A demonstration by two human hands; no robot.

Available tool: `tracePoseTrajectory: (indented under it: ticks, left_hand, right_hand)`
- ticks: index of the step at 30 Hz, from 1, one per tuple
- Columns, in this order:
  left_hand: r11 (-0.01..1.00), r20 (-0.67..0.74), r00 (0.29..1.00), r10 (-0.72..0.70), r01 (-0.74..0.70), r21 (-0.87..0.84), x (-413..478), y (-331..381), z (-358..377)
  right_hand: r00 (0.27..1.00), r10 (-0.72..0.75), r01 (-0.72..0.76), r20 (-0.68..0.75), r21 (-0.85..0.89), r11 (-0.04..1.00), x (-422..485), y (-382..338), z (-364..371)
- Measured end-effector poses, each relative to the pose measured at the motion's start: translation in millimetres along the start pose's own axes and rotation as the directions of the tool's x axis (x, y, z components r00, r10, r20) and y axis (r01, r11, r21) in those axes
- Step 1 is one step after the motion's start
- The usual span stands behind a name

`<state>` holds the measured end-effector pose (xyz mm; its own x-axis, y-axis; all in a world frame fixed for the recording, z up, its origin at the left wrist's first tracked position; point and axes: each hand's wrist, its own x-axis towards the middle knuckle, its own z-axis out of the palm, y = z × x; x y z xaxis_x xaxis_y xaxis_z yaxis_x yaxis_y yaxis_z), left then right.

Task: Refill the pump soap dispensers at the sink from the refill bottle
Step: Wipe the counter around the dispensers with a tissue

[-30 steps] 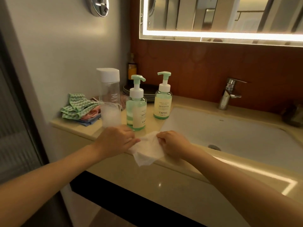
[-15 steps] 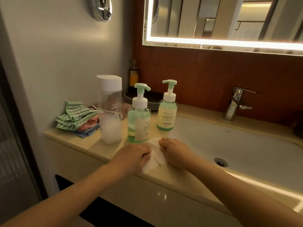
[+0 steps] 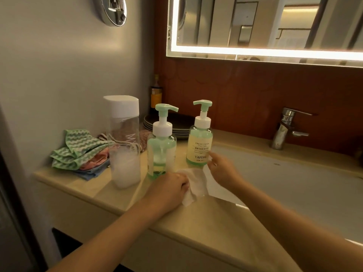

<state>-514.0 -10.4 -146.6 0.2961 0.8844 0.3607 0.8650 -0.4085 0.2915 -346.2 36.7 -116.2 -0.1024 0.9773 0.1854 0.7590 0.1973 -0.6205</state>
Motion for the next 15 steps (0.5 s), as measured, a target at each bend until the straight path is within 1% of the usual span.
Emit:
tracePoseTrajectory:
  ticks: [3,7,12,13,15]
  left_hand:
    - [1.000,0.001,1.000,0.003,-0.003,-0.027,0.2,-0.3,-1.0]
    - [1.000,-0.001,1.000,0.007,-0.007,-0.018,-0.3,0.2,-2.6]
    - [1.000,0.036,0.999,-0.013,0.014,-0.015,2.5,0.8,-4.2]
    - [1.000,0.038,0.999,-0.012,0.013,-0.017,3.1,0.4,-4.3]
    - [1.000,0.044,0.999,-0.015,0.015,-0.015,4.5,-1.9,-3.8]
  right_hand:
    - [0.998,0.000,-0.007,0.061,0.124,0.992,11.3,-3.3,5.5]
    - [0.998,-0.022,0.011,0.051,0.209,0.978,23.9,-16.2,25.3]
    - [0.997,-0.033,0.019,0.071,0.182,0.983,35.6,-29.8,33.2]
    - [0.999,-0.034,0.028,0.035,0.159,0.987,33.3,-29.0,32.1]
    - [0.994,-0.039,0.043,-0.098,0.043,0.998,19.2,-24.9,25.6]
